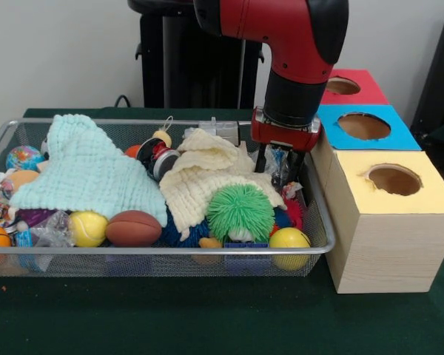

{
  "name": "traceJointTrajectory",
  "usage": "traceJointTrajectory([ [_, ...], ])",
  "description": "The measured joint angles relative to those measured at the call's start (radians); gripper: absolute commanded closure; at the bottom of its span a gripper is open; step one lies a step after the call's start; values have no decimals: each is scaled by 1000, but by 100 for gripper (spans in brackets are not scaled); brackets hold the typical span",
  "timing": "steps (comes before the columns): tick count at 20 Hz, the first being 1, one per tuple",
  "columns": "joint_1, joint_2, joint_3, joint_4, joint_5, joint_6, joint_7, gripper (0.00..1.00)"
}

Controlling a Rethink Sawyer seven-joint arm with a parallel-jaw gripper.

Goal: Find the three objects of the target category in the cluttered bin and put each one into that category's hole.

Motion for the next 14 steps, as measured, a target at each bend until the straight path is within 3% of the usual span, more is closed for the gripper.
traceJointTrajectory([
  [5, 0, -1, 0, 1, 0, 0, 0, 0],
  [6, 0, -2, -1, 1, 0, 0, 0, 100],
  [14, -7, -8, -14, 8, 0, 0, 0, 100],
])
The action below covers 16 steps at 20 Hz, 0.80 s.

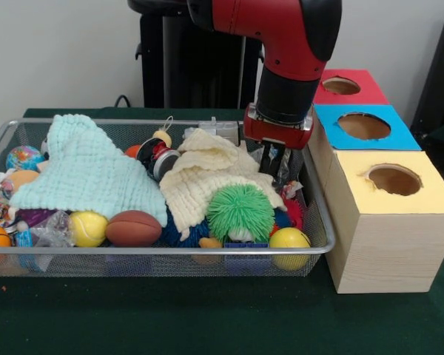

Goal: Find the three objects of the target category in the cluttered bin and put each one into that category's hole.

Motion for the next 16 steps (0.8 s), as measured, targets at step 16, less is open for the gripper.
traceJointTrajectory([
  [16, 1, -14, 5, 15, 0, 0, 0, 100],
])
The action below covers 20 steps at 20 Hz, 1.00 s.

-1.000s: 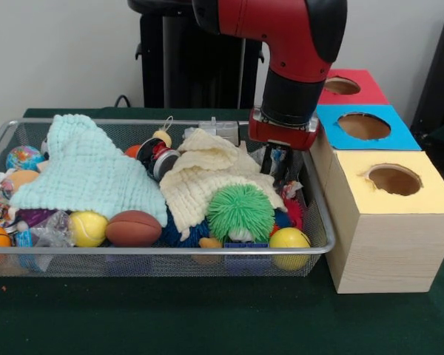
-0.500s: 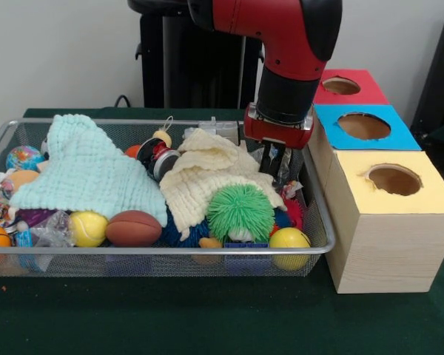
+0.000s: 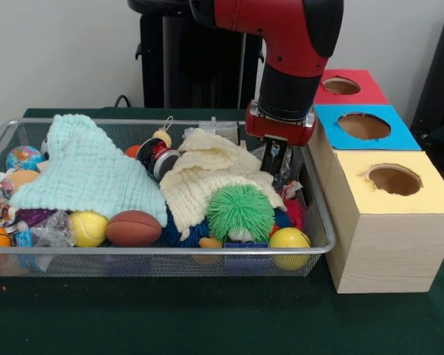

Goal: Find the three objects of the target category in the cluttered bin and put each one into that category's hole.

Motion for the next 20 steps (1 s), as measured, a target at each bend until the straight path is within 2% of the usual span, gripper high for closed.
traceJointTrajectory([
  [4, 3, -8, 0, 15, -7, -23, 0, 100],
  [9, 23, -27, -11, 60, -21, -101, 0, 100],
  [15, 81, -59, -53, 103, -21, -105, 0, 100],
  [20, 81, -87, -54, 131, -21, -105, 0, 100],
])
